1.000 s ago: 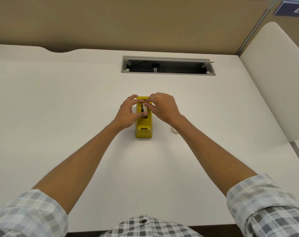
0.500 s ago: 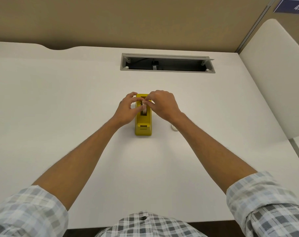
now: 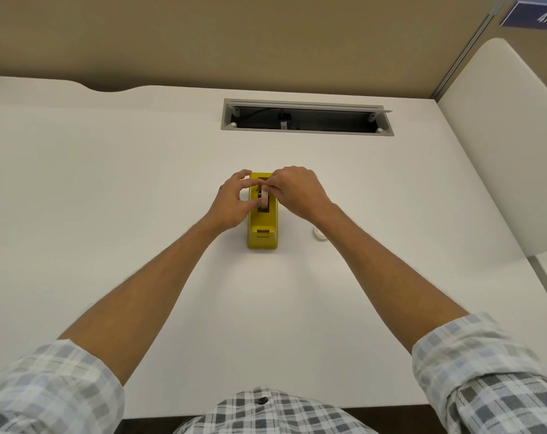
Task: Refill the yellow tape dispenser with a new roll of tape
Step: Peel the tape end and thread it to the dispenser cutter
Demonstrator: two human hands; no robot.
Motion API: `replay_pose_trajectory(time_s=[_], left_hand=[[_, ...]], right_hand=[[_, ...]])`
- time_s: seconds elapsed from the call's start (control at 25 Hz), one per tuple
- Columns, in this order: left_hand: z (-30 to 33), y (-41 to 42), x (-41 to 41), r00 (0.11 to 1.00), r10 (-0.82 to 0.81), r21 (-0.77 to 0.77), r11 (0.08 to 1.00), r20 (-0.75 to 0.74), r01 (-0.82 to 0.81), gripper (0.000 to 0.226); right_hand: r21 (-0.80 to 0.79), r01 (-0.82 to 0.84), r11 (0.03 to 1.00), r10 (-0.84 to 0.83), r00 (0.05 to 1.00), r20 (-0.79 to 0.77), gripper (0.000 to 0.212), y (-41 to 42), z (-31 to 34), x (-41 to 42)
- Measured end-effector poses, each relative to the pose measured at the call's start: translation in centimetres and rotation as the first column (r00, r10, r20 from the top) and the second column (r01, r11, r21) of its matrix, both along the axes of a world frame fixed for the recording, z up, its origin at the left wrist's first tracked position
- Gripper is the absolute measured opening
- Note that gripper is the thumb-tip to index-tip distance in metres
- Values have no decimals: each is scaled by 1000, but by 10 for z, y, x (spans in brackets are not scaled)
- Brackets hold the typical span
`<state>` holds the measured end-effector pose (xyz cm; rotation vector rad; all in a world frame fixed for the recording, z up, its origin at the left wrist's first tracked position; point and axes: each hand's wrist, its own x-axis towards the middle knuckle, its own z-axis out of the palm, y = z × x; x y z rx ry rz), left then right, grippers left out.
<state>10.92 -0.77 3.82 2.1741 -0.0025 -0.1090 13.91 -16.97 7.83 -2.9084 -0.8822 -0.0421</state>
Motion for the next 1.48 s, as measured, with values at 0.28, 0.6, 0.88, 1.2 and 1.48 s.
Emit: replay_pose_trajectory(time_s=[0.28,0.6,0.88,1.2,1.48], left_hand=[[-1,-1,-2,1000,0,-30,1000,25,1,46],[-8,-6,-3,1000,14,3,1000,26,-14,46],[-9,-4,-6,998,11,-31,999,65,-9,46],[-10,-5,-4,997,10,-30,1000,73,-8,41],[-11,-3,0,999,19,-16,1000,33,-19,39]], right_hand=[[46,42,998,-41,999,-15,34,0,4,0],[46,44,998,-45,999,10,32,-1,-1,0],[47,51,998,-52,998,30,34,0,0,2],[67,64,996,-65,998,0,31,-1,1,2],[-19,27,999,-26,999,35,36,-1,3,2]])
